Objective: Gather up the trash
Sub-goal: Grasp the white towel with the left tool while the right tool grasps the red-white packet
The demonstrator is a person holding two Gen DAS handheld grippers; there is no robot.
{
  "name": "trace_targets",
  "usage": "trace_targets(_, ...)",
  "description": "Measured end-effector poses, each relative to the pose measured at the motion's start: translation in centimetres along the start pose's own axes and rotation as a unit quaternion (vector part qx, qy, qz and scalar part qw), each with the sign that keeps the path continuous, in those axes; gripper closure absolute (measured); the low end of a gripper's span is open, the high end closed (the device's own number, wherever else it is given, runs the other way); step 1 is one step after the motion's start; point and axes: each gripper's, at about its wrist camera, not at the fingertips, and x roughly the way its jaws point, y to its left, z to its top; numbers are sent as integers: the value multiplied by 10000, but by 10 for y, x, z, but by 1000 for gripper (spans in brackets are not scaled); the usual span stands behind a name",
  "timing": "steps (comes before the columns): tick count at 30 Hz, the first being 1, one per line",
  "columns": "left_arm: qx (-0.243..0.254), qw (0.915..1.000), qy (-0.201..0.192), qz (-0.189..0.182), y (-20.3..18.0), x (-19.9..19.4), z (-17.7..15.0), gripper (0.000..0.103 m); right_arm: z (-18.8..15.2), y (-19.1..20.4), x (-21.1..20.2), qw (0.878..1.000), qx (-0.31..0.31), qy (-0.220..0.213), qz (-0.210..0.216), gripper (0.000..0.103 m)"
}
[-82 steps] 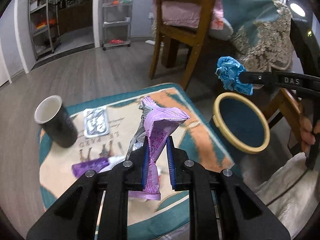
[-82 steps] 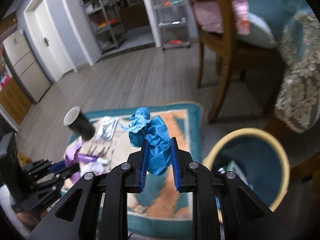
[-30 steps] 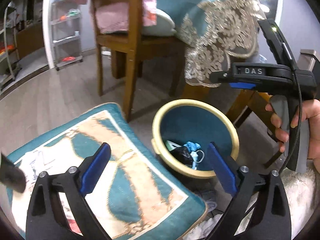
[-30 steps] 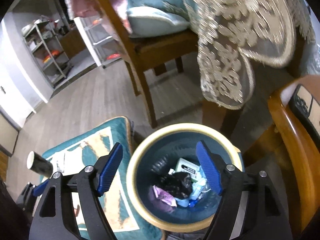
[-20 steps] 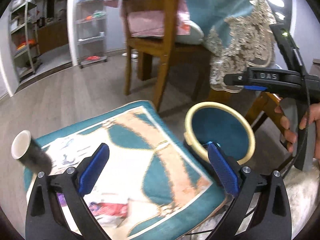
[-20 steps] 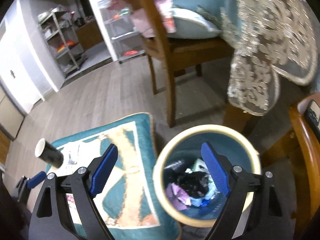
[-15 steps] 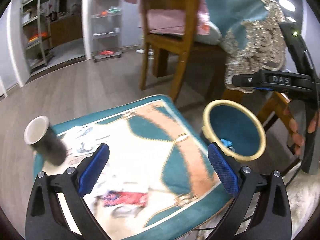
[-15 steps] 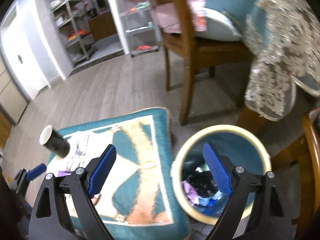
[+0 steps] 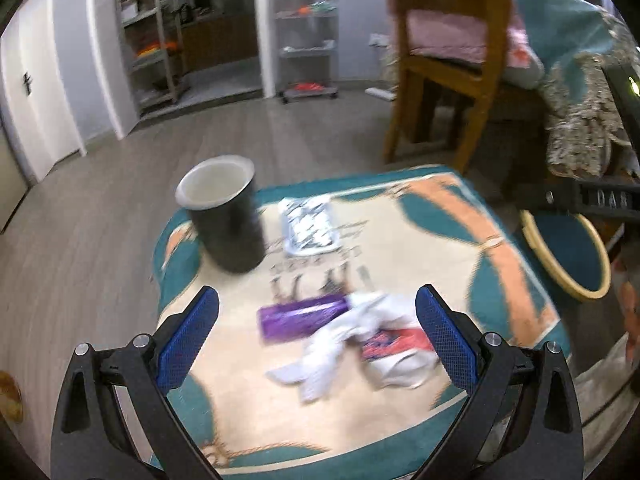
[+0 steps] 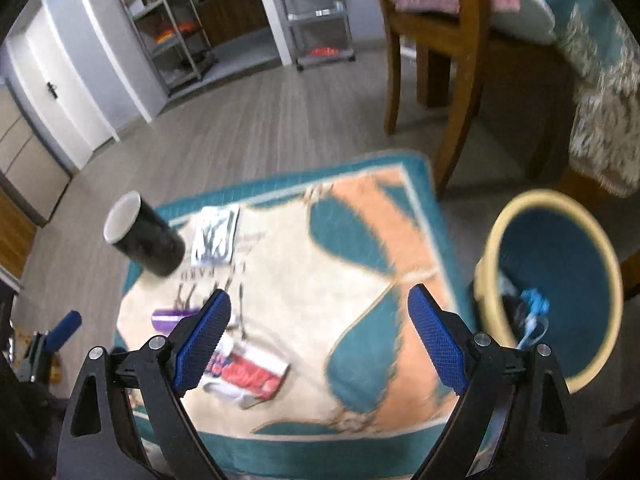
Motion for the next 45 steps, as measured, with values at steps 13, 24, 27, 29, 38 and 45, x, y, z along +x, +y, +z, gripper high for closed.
trace_targets(13,-298,9967,753,-9,36,37,-30,16,-64,17,67,9954,-17,938,-201,22)
trace_targets(24,-5,9913,1208,-513,11,64,-39,47,-75,21,95,9871,9,1578,265,57)
trace_targets(27,76,9893,1336,-586,5,71,-41,52,-74,21,100,9852,102,1651,442,61)
trace_targets(29,134,9868,1478,-653,3,77,-43,65,-72,21,102,9834,164,1694,635,64)
trace_targets(38,134,9824,1672,-816,-2,81,-45,83,-67,14,105,9768,592,1787,1022,67)
trace_targets(45,189,9820,1679,-841,-7,80,-44,84,-64,15,114,9726,708,1838,1234,59)
